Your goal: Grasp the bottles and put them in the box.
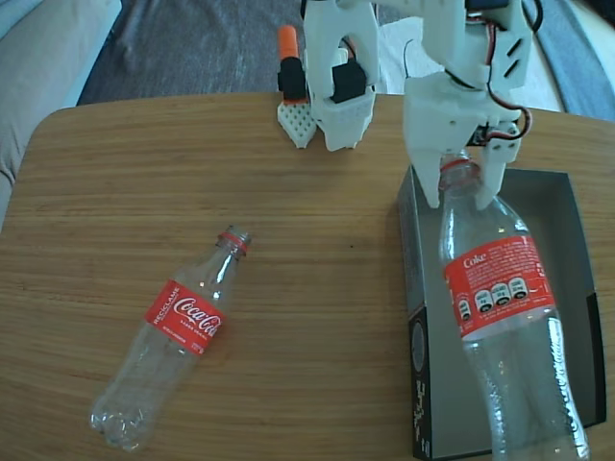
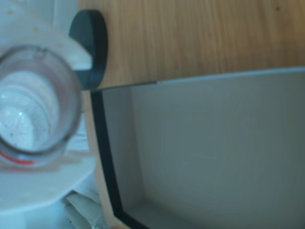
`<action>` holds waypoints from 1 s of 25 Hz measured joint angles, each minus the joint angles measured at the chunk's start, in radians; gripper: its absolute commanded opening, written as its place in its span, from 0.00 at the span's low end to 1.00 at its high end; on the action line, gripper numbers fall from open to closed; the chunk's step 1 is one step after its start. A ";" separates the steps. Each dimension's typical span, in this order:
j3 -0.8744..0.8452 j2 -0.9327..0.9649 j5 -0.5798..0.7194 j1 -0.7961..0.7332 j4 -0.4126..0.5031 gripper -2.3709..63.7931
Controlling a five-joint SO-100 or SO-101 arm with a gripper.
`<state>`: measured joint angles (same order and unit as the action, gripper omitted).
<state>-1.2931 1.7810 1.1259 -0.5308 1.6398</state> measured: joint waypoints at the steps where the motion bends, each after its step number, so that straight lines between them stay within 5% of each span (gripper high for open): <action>1: -0.002 0.000 -0.025 -0.020 0.000 0.03; 13: -0.080 0.000 -0.219 -0.206 0.003 0.03; 25: -0.229 0.089 -0.598 -0.253 0.000 0.03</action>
<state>-1.5217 1.8699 0.5277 -0.7839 1.6398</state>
